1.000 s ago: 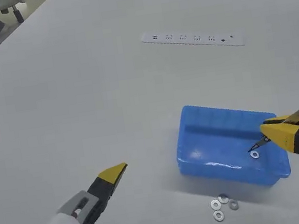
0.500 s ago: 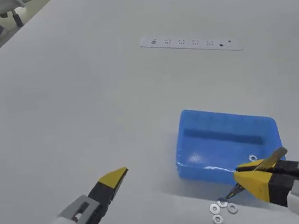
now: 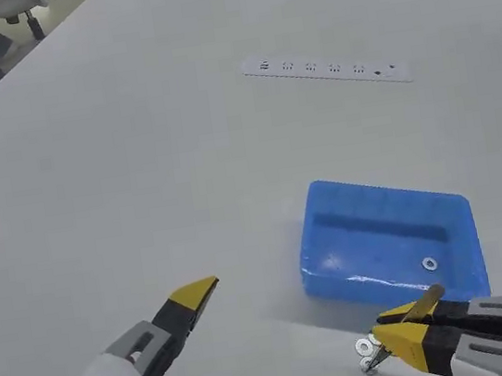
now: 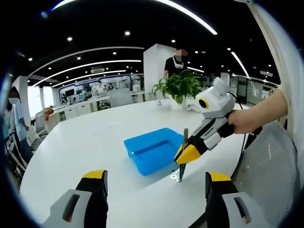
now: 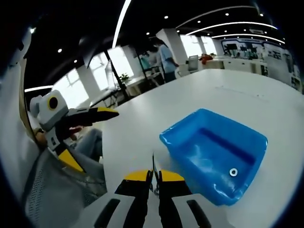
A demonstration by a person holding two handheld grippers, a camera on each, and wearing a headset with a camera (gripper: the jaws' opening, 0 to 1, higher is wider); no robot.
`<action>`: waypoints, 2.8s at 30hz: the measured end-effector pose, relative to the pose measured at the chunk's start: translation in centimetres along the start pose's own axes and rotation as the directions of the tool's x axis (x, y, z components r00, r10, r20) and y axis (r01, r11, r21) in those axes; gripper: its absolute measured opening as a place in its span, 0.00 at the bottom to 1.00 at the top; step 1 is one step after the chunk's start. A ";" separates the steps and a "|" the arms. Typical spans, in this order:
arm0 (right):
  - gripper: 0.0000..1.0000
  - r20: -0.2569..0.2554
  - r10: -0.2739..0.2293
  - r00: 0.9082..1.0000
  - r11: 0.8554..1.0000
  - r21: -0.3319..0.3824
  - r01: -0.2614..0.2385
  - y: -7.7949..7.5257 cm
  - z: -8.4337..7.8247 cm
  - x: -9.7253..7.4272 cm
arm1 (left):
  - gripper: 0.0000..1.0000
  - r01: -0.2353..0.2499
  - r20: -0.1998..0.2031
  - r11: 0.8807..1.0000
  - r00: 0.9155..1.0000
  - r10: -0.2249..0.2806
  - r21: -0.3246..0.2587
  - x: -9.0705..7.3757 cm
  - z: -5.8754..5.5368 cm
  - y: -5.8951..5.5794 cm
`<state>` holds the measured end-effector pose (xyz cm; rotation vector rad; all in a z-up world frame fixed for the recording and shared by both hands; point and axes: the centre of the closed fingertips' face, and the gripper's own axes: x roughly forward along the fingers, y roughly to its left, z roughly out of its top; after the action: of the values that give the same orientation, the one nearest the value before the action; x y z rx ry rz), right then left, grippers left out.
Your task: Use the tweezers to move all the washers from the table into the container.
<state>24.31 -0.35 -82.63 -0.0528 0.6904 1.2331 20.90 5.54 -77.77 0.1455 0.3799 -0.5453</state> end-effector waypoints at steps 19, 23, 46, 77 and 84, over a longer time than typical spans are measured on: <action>0.02 -0.066 -0.064 0.996 0.944 -0.328 0.039 2.0 -0.8 0.5 | 0.85 0.001 -0.003 1.000 1.000 -0.001 0.010 0.0 0.0 -0.1; 0.02 0.018 -0.038 0.999 0.978 -0.202 0.041 1.7 1.1 -0.3 | 0.85 -0.002 -0.001 1.000 1.000 0.002 0.011 0.0 0.0 0.0; 0.02 0.218 -0.158 0.963 0.986 -0.022 0.167 -4.0 8.2 -5.0 | 0.84 -0.002 0.004 1.000 1.000 0.002 0.012 -0.1 0.1 0.0; 0.03 -0.012 -0.246 0.969 0.969 0.032 0.246 -10.3 4.7 -1.8 | 0.83 -0.007 0.000 1.000 1.000 0.007 0.012 -0.2 0.0 0.0; 0.03 -0.042 -0.246 0.968 0.969 0.020 0.247 -10.5 4.4 -1.6 | 0.83 -0.002 -0.003 1.000 1.000 0.002 0.012 -0.1 -0.1 0.0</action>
<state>35.25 -3.71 -81.70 -0.1390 0.7109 0.9860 20.76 5.62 -77.80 0.1588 0.3797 -0.5454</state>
